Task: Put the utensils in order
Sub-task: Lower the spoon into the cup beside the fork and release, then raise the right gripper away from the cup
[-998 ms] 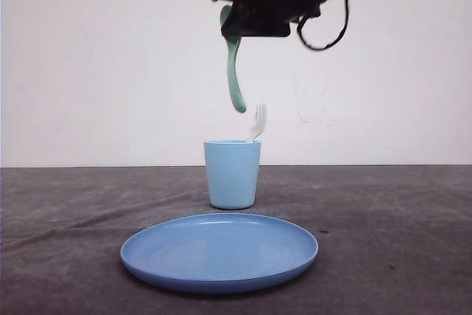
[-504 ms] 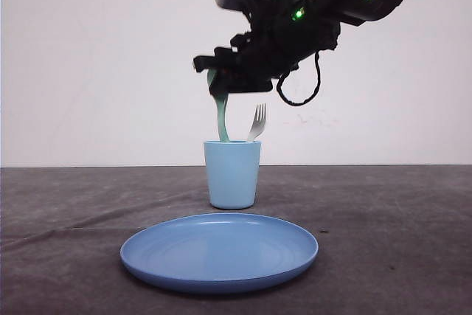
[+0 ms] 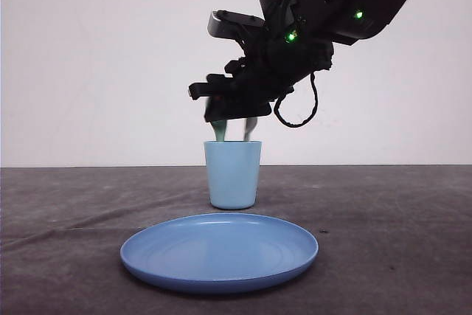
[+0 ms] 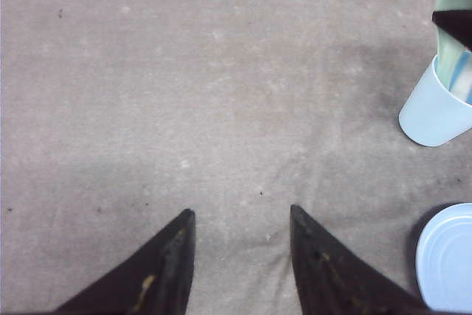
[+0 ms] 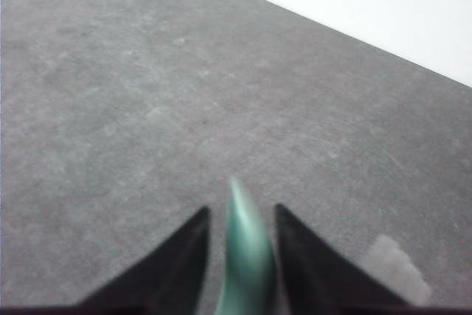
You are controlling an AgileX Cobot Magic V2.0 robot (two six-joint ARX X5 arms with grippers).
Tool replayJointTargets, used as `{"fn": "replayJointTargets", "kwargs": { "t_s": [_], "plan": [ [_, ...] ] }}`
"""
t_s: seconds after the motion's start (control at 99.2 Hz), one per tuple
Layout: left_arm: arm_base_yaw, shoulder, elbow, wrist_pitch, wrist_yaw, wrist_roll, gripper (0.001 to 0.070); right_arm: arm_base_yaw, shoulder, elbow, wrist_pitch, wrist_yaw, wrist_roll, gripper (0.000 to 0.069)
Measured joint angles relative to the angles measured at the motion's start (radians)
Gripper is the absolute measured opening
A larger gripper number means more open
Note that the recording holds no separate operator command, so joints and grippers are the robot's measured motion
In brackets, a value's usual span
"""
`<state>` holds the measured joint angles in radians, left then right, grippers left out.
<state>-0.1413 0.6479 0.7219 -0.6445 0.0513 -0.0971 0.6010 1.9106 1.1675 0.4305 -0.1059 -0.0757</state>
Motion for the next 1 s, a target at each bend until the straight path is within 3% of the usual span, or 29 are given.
{"fn": "replayJointTargets", "kwargs": {
  "t_s": [0.161,0.343,0.494,0.786,0.998],
  "plan": [
    [0.0,0.0,0.0,0.0,0.0,0.0,0.0229,0.009,0.0,0.0,0.0,0.0,0.0,0.0331],
    [0.0,0.0,0.0,0.0,0.0,0.0,0.0229,0.018,-0.041,0.0,-0.067,0.0,0.0,0.0347],
    [0.0,0.0,0.0,0.0,0.0,0.0,0.0229,0.019,-0.175,0.0,-0.166,0.001,0.0,0.0347],
    [0.0,0.0,0.0,0.003,0.0,0.0,0.0229,0.012,-0.432,0.001,-0.518,0.006,0.017,0.0347],
    [0.0,0.0,0.0,0.006,0.0,0.0,0.0229,-0.02,-0.581,-0.001,-0.751,0.076,0.029,0.0347]
  ]
}}
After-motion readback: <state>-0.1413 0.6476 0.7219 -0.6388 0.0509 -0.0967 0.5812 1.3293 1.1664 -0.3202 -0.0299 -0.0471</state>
